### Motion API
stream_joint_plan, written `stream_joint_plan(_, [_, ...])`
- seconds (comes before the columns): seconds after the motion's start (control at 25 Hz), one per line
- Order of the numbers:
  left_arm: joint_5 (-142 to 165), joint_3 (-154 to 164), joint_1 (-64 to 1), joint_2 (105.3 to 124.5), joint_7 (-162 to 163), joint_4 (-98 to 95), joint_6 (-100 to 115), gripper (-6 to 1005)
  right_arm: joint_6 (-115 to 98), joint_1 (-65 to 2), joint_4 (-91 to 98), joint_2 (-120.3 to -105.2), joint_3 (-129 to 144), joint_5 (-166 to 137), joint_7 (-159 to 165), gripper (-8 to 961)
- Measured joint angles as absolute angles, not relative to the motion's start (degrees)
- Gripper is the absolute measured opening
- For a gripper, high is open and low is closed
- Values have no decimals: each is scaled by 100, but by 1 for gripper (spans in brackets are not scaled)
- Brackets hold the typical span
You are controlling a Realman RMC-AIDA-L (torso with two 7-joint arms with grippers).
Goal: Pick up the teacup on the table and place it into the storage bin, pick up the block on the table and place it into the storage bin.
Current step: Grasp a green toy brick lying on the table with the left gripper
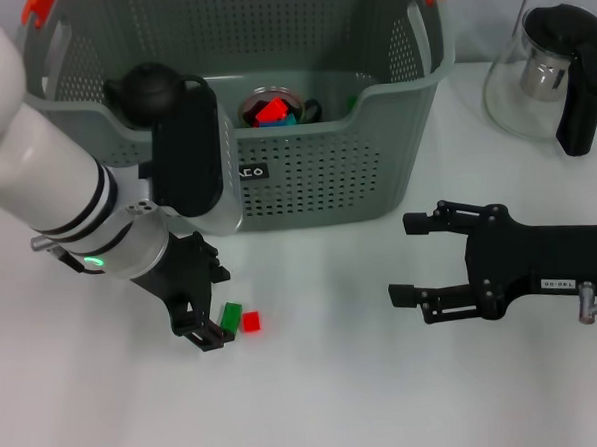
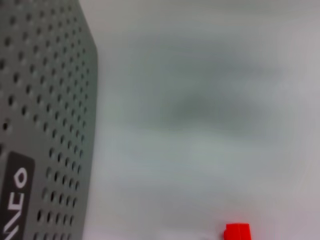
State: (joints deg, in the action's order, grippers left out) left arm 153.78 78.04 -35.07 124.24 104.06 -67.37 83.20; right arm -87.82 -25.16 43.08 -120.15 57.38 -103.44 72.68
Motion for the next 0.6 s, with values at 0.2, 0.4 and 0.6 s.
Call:
stream_joint_plan(0.2, [15429, 7973, -3519, 12434, 10456, -6663, 8259, 734, -8789, -2548, 4235, -12008, 5643, -10344, 7265, 946])
stream_joint_plan(0.4, [15432, 8008, -3519, 12440, 10467, -6652, 8230, 728, -8793, -2551, 4219, -12006, 5642, -10353, 7256, 946])
stream_joint_plan(0.6, [15434, 8016, -3565, 12447, 10513, -6469, 8177, 723, -8802, -2550, 4219, -12005, 5666, -10354, 7254, 947])
